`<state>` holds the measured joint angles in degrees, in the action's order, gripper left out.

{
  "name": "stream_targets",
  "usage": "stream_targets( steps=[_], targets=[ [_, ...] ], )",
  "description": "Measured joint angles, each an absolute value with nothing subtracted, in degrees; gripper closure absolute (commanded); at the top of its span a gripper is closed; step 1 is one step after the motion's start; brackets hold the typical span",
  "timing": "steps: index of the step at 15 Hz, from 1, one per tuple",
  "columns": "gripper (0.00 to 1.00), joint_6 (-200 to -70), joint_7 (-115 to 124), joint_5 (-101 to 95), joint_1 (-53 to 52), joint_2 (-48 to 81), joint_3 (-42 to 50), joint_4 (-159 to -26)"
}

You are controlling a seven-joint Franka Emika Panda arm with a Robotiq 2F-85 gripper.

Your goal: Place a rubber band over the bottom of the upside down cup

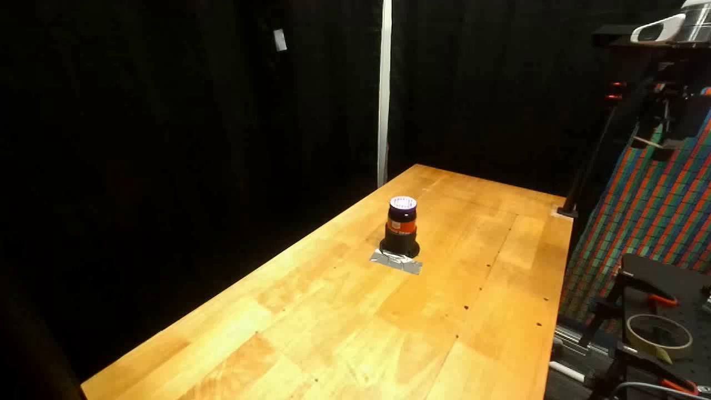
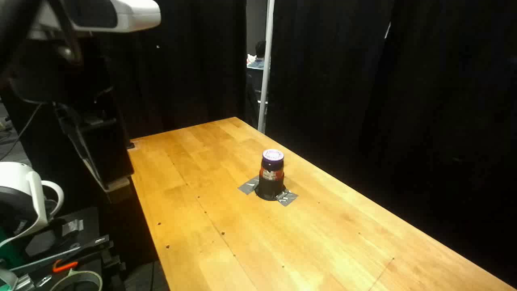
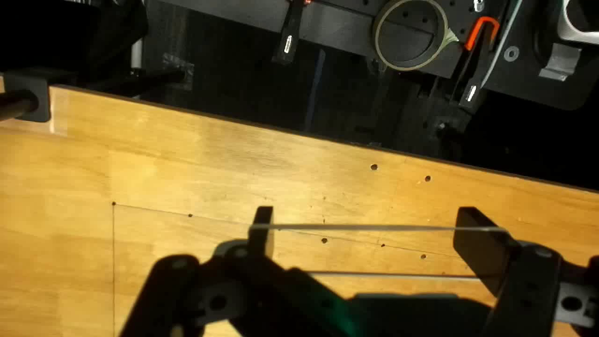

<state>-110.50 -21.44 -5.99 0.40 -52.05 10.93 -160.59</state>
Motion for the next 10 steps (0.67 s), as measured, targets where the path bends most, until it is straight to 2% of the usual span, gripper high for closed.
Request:
stream_targets(
  steps=[10],
  targets=[
    [0.00,-111.56,-20.45,-5.93,0.31,-50.01,10.72,-159.35]
  ],
)
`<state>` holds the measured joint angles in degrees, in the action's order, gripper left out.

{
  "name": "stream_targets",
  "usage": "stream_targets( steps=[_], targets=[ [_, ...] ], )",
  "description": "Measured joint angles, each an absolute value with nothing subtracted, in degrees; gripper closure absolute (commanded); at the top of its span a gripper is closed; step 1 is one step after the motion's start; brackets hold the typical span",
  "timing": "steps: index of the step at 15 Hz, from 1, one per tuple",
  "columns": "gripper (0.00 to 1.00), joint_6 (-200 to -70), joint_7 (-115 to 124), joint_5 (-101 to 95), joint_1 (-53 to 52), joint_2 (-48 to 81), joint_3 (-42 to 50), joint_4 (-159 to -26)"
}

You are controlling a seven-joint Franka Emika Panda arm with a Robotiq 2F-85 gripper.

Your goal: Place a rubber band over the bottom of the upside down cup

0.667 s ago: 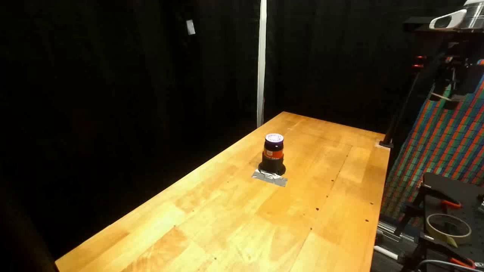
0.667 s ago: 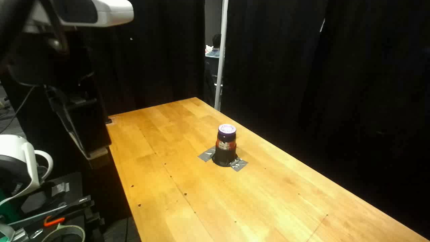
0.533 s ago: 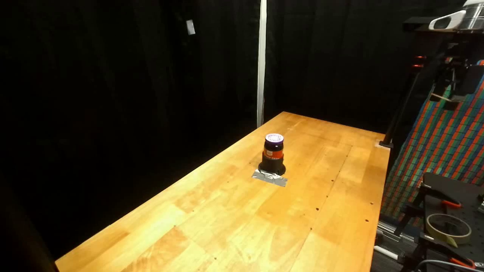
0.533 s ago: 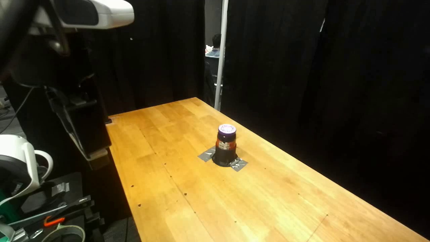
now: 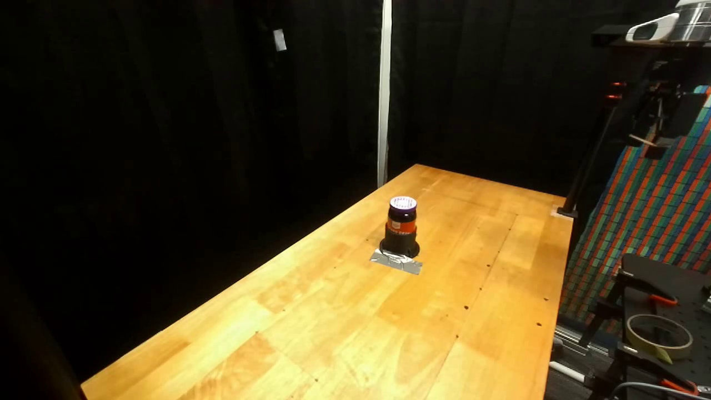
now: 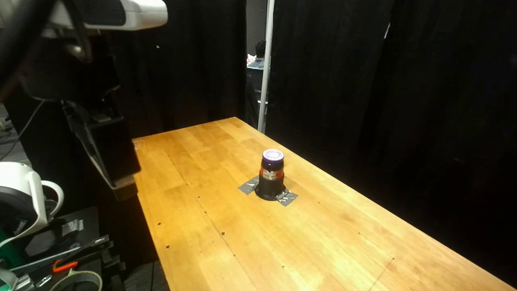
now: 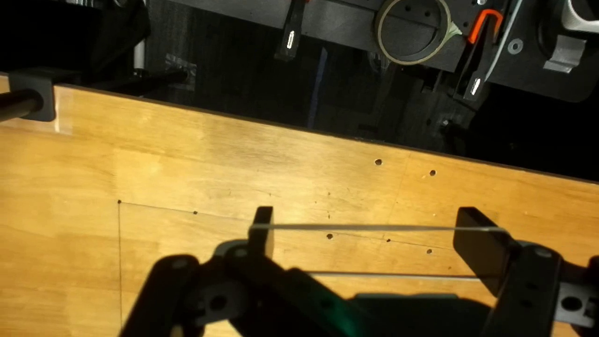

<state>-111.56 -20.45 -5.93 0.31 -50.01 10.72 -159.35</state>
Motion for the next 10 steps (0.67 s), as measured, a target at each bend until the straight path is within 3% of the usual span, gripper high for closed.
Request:
stream_targets(
  steps=[10],
  targets=[
    [0.00,-121.26,-18.32,0.66,-5.61,-18.83,12.49,-139.83]
  ],
)
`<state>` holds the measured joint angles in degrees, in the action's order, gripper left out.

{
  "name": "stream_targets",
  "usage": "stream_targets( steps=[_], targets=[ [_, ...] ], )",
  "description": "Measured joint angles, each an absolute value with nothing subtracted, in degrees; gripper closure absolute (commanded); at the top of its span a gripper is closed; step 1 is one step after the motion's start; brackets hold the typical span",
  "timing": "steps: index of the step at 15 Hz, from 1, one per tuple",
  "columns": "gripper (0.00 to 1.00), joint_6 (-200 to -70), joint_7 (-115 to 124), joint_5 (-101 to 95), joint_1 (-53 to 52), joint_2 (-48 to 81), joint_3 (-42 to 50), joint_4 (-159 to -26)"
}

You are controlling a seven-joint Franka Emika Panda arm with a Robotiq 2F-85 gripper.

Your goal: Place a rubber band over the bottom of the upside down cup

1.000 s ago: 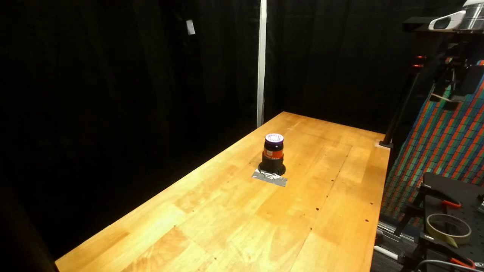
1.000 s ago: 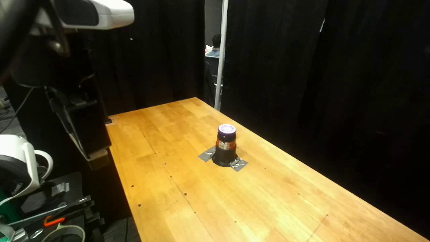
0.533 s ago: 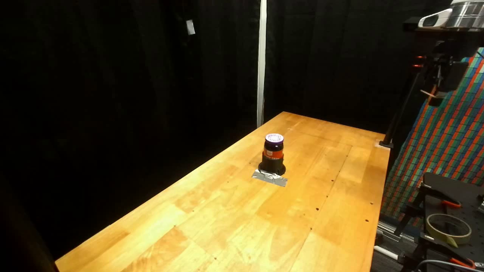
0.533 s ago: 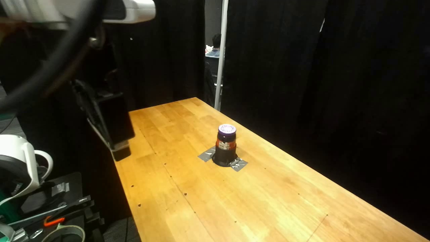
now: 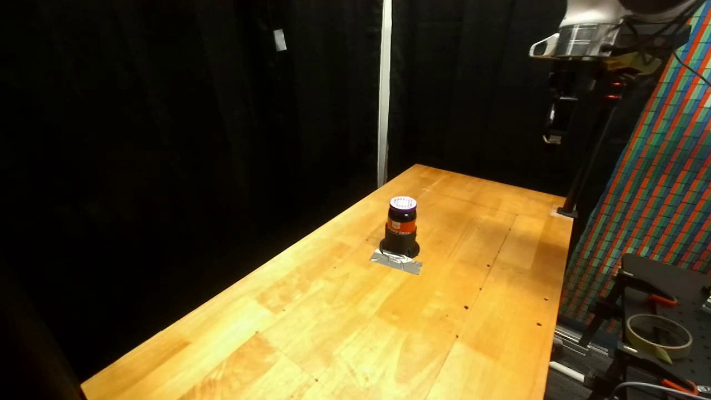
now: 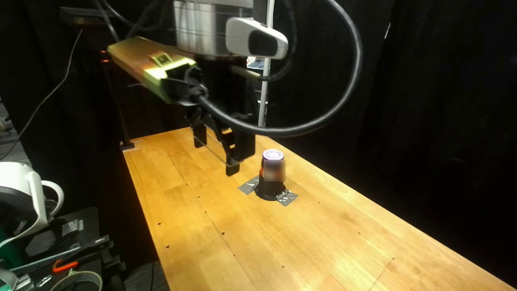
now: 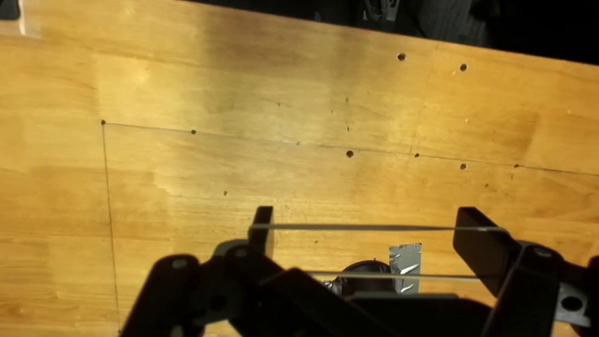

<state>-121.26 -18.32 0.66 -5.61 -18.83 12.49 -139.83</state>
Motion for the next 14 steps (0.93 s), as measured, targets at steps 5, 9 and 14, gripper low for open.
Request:
stream_targets(
  steps=[5,9,14],
  targets=[
    [0.00,-121.82,-18.22,6.26,-6.48,-0.80,9.30,-125.07],
    [0.00,-121.59,-15.54,6.28,-5.24,12.98,4.05,-112.56],
    [0.00,-121.49,-11.05,4.00,-5.17,27.59,0.35,-97.05]
  ],
)
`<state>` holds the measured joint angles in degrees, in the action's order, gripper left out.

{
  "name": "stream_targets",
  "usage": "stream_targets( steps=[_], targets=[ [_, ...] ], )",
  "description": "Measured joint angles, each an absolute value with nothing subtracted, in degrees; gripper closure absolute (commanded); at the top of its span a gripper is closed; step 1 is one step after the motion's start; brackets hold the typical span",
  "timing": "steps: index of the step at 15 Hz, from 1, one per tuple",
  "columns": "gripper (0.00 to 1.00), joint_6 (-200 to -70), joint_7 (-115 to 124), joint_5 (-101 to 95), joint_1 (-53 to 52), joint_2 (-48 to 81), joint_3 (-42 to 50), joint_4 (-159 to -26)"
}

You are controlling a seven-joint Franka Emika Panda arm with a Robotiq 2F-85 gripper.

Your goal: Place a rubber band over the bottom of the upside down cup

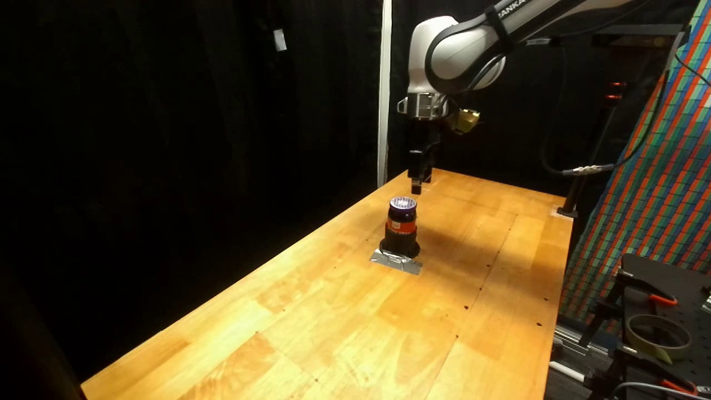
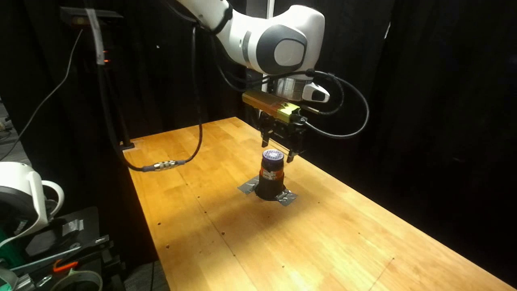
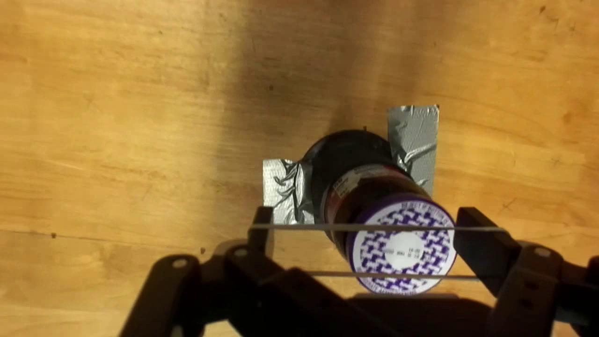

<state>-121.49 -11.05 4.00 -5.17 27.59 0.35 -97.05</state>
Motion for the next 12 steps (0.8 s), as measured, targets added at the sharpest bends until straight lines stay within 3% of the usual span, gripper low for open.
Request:
stream_targets(
  steps=[12],
  targets=[
    [0.00,-104.62,-8.83,2.43,-4.99,49.60,-1.68,-63.04]
  ],
)
